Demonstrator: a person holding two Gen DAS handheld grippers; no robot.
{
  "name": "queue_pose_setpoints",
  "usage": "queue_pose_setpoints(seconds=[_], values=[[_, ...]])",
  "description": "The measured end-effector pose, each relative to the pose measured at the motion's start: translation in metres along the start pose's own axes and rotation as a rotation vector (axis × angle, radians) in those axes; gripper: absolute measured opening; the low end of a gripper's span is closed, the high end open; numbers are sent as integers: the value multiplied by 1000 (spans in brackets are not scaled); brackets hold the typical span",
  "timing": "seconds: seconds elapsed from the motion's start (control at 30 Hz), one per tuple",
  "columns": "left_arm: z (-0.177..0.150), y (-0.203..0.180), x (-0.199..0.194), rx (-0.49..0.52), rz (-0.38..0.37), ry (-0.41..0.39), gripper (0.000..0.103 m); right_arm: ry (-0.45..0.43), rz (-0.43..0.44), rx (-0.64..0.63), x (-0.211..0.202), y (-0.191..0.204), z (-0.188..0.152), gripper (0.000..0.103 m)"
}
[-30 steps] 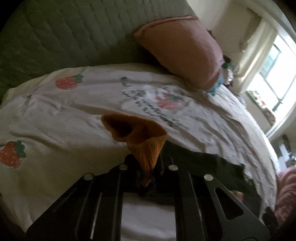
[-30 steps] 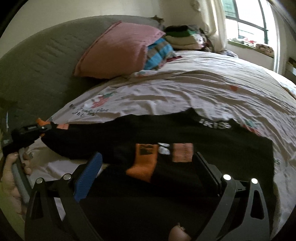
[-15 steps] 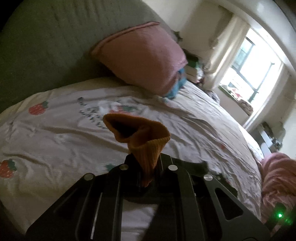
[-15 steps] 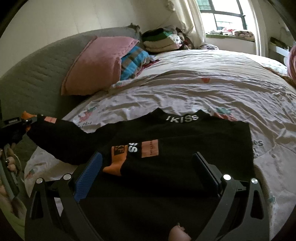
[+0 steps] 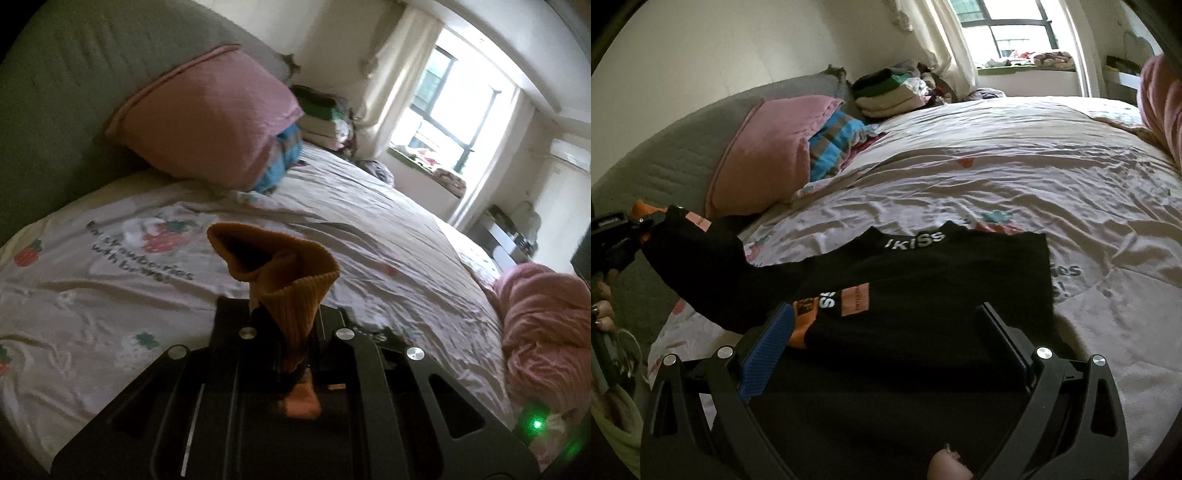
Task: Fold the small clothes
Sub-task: 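Lift the cuff with the left tool and carry it across the shirt, then lower the cuff onto the shirt body and open the left tool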
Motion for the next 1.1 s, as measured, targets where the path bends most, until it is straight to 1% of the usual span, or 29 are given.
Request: queue_pose_setpoints(seconds=[0.2, 0.5, 0.8, 1.1], values=[[-7, -40, 7, 50, -55, 22, 4, -14, -13, 36, -11, -23, 0, 97], [-30, -79, 24, 96, -107, 72, 4, -33, -46, 87, -25, -59, 0, 97], [-76, -104, 49, 130, -140, 157, 4, -42, -91, 124, -35, -90, -4, 97], [-133, -127, 72, 180, -193, 279, 4, -42, -142, 152, -43, -115, -9, 97]])
Point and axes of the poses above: each gripper's, at about its wrist camera, not at the fingertips, and x roughly the way its jaws point, y to its left, z to its top, the point moved 9 cm from there along x, roughly the way its jaws point, and after that the axes turned 4 degrees about -y, right-handed, at the moved point
